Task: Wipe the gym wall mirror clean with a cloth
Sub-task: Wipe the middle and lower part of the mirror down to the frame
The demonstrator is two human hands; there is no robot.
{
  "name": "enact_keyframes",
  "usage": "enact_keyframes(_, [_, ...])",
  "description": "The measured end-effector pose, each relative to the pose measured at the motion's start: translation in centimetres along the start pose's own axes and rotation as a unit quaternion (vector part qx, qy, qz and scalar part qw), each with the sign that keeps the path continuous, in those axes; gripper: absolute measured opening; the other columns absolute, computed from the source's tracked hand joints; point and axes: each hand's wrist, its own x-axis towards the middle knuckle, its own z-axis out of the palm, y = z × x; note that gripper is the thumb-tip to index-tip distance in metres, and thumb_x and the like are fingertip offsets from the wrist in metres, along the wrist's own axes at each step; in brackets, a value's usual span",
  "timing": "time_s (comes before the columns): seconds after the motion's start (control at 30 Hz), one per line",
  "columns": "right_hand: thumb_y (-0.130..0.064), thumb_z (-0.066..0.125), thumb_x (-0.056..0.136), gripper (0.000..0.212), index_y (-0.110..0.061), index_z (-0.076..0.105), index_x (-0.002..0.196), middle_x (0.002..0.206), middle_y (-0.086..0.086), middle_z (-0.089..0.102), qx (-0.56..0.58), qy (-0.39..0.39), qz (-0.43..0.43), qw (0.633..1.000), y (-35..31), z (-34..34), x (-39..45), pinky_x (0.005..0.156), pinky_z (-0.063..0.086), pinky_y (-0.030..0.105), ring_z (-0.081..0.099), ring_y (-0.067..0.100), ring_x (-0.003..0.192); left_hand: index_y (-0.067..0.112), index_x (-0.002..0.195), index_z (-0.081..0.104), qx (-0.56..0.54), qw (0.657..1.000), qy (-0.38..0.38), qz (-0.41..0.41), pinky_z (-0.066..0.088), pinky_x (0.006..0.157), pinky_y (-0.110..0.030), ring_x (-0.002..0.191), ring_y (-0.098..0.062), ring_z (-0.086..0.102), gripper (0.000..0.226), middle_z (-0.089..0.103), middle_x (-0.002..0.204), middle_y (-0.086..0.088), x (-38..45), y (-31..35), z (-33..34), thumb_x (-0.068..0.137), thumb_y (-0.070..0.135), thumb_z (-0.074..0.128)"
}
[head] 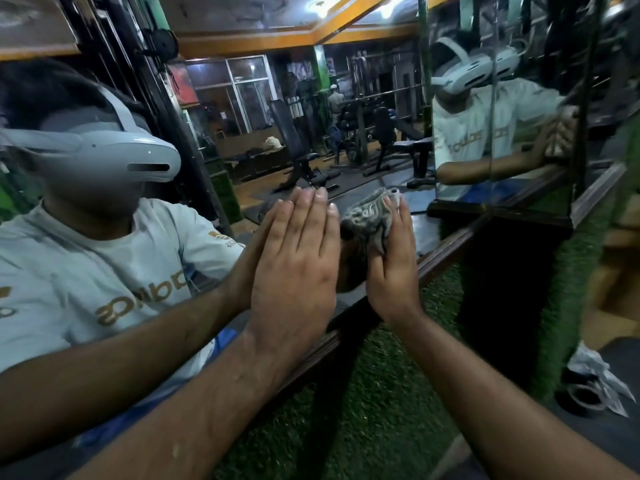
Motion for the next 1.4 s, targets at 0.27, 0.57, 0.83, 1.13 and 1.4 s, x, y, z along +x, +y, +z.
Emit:
enact_keyframes(0.27, [-0.022,0.04,0.106,0.064,-0.036,0.017,0.164,0.175,0.005,0.015,-0.053,-0.023,-0.04,0.998,4.7,-1.7,-1.8,0.128,0.019,0.059,0.006,0.021,0.163,-0.004,0.151,0.036,-0.02,1.0,0.013,-0.017,0.013,0.126,-0.049,0.152,-0.037,0.022,0.064,0.029,0.161,-0.024,1.8,1.6,1.2,0.093,0.02,0.035])
enact_keyframes(0.57, [-0.008,0.047,0.1,0.077,-0.025,0.011,0.166,0.175,0.005,0.004,-0.044,-0.042,-0.06,0.996,4.2,-1.4,0.3,0.132,0.007,0.048,-0.002,0.022,0.163,-0.002,0.151,0.037,-0.033,0.999,0.024,-0.017,0.005,0.127,-0.046,0.153,-0.035,0.02,0.061,0.031,0.161,-0.022,3.9,3.8,2.4,0.092,0.016,0.034])
enact_keyframes(0.83, [-0.007,0.041,0.098,0.075,-0.019,0.013,0.166,0.175,0.001,0.004,0.019,-0.01,0.058,0.998,3.9,-2.3,4.2,0.132,0.007,0.046,-0.002,0.019,0.163,-0.001,0.151,0.039,-0.013,1.0,0.008,0.019,0.017,0.125,-0.049,0.153,-0.035,0.022,0.059,0.03,0.161,-0.021,5.3,5.1,3.9,0.094,0.016,0.039])
enact_keyframes(1.13, [-0.012,0.039,0.096,0.075,-0.018,0.015,0.167,0.174,0.001,0.011,0.013,0.027,0.124,0.992,7.9,-4.8,6.0,0.132,0.013,0.049,0.005,0.018,0.162,-0.003,0.149,0.042,-0.028,0.998,0.008,0.054,0.014,0.126,-0.048,0.151,-0.036,0.025,0.06,0.032,0.159,-0.023,7.0,7.4,5.6,0.094,0.016,0.029])
enact_keyframes(1.4, [0.0,0.042,0.095,0.073,-0.017,0.024,0.163,0.172,0.009,0.02,-0.014,0.012,0.026,0.999,12.6,-7.2,6.8,0.13,0.018,0.055,0.012,0.024,0.162,-0.003,0.15,0.039,-0.037,0.997,0.005,0.063,0.01,0.127,-0.047,0.152,-0.036,0.023,0.058,0.032,0.16,-0.023,9.1,9.5,7.4,0.097,0.014,0.026])
